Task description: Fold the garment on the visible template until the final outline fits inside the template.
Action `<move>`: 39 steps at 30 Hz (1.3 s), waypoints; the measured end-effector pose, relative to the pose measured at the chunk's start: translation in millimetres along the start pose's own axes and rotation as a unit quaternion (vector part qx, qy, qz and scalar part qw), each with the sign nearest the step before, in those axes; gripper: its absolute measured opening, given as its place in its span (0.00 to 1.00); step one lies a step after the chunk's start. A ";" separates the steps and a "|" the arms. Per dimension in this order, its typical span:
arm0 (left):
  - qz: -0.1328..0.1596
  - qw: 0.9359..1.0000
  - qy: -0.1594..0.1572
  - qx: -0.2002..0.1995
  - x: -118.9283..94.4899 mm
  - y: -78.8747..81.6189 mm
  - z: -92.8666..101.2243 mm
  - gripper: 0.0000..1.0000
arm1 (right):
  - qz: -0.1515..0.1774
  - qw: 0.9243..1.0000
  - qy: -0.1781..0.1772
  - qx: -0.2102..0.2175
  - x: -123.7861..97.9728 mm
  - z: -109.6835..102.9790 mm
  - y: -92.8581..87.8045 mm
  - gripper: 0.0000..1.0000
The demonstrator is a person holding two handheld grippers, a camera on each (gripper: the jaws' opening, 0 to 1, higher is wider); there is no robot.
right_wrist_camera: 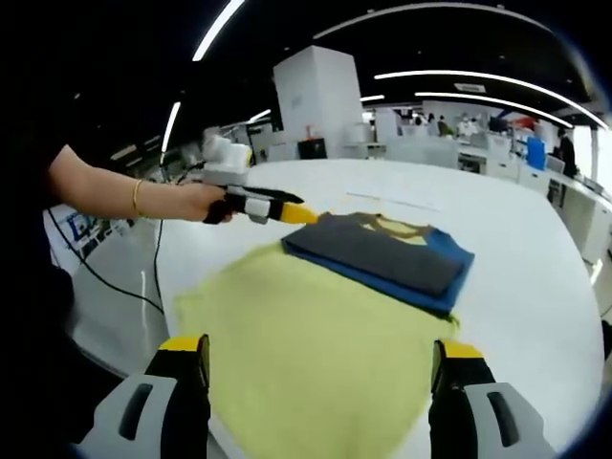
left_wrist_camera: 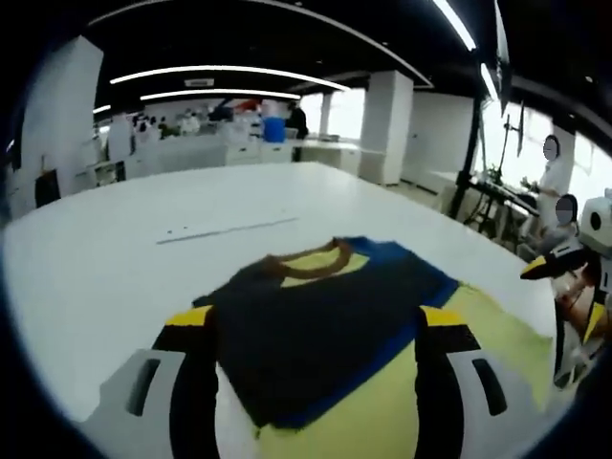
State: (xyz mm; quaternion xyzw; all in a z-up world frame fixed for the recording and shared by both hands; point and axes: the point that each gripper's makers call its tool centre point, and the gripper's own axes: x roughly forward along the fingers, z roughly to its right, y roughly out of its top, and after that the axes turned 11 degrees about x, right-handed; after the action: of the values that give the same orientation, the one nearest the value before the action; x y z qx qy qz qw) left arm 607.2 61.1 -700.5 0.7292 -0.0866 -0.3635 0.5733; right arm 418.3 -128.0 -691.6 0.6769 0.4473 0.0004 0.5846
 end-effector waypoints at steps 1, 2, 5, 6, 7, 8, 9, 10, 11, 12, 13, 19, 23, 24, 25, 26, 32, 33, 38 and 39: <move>0.004 1.000 0.004 -0.002 -3.8 -0.6 -4.9 0.77 | -0.001 1.000 0.000 -0.001 0.2 0.0 0.0 0.96; 0.005 1.000 0.008 -0.006 -6.4 -1.3 -8.1 0.76 | -0.001 1.000 0.000 -0.002 0.3 -0.3 -0.1 0.96; 0.002 1.000 0.019 -0.005 -14.5 -5.0 -18.8 0.72 | -0.003 1.000 0.003 -0.003 0.5 -0.9 -0.2 0.95; 0.000 1.000 0.022 -0.005 -17.2 -7.1 -22.7 0.71 | -0.003 1.000 0.003 -0.003 0.6 -1.2 -0.3 0.95; -0.002 1.000 0.024 -0.004 -19.3 -8.7 -25.4 0.70 | -0.004 1.000 0.004 -0.003 0.7 -1.5 -0.3 0.95; -0.004 1.000 0.027 -0.005 -22.1 -11.5 -29.2 0.68 | -0.004 1.000 0.004 -0.003 0.8 -1.7 -0.3 0.94; -0.007 1.000 0.029 -0.005 -24.1 -13.5 -31.7 0.67 | -0.004 1.000 0.005 -0.002 0.9 -2.0 -0.2 0.94; -0.008 0.999 0.032 -0.005 -26.6 -15.8 -34.1 0.65 | -0.003 1.000 0.006 -0.002 1.1 -2.6 0.0 0.94; -0.010 0.999 0.033 -0.005 -28.1 -17.7 -35.8 0.63 | -0.004 1.000 0.007 -0.002 1.1 -2.8 0.0 0.94; -0.015 0.999 0.035 -0.003 -30.4 -21.2 -37.9 0.61 | -0.005 1.000 0.007 -0.002 1.2 -2.7 -0.2 0.94; -0.018 0.999 0.036 -0.001 -31.8 -23.7 -39.6 0.59 | -0.006 1.000 0.006 -0.002 1.2 -2.5 -0.4 0.94; -0.036 0.999 0.040 0.005 -39.4 -39.0 -47.0 0.48 | -0.007 1.000 0.003 -0.001 0.5 -0.8 -0.2 0.93; -0.052 0.998 0.033 0.008 -41.7 -48.7 -45.6 0.41 | -0.008 1.000 0.002 0.000 0.6 -0.4 -1.2 0.93; -0.054 0.998 0.031 0.008 -41.8 -50.3 -45.2 0.41 | -0.009 1.000 0.002 0.000 0.9 -0.2 -1.8 0.93; -0.060 0.998 0.030 0.012 -41.5 -53.5 -44.7 0.40 | -0.010 1.000 0.001 0.001 1.0 -0.4 -2.3 0.93; -0.065 0.997 0.030 0.015 -41.2 -55.8 -44.7 0.40 | -0.011 1.000 0.001 0.001 1.2 -0.5 -2.5 0.93; -0.088 0.995 0.028 0.033 -38.7 -69.0 -45.1 0.36 | -0.009 1.000 -0.001 0.003 1.7 -0.7 -1.7 0.93; -0.092 0.995 0.028 0.039 -38.2 -71.1 -45.3 0.36 | -0.009 1.000 -0.002 0.004 1.5 -0.2 -1.5 0.93; -0.105 0.993 0.020 0.050 -36.3 -78.6 -41.6 0.34 | -0.011 1.000 -0.007 0.006 0.7 3.4 -2.6 0.92; -0.106 0.993 0.018 0.050 -35.9 -79.8 -40.5 0.34 | -0.011 1.000 -0.007 0.007 0.8 3.6 -3.0 0.92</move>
State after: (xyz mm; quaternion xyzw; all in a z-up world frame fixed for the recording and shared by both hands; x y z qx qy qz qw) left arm 583.6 138.1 -753.6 0.7685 -0.0165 -0.4046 0.4954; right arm 418.8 -130.6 -695.5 0.6760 0.4508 -0.0142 0.5828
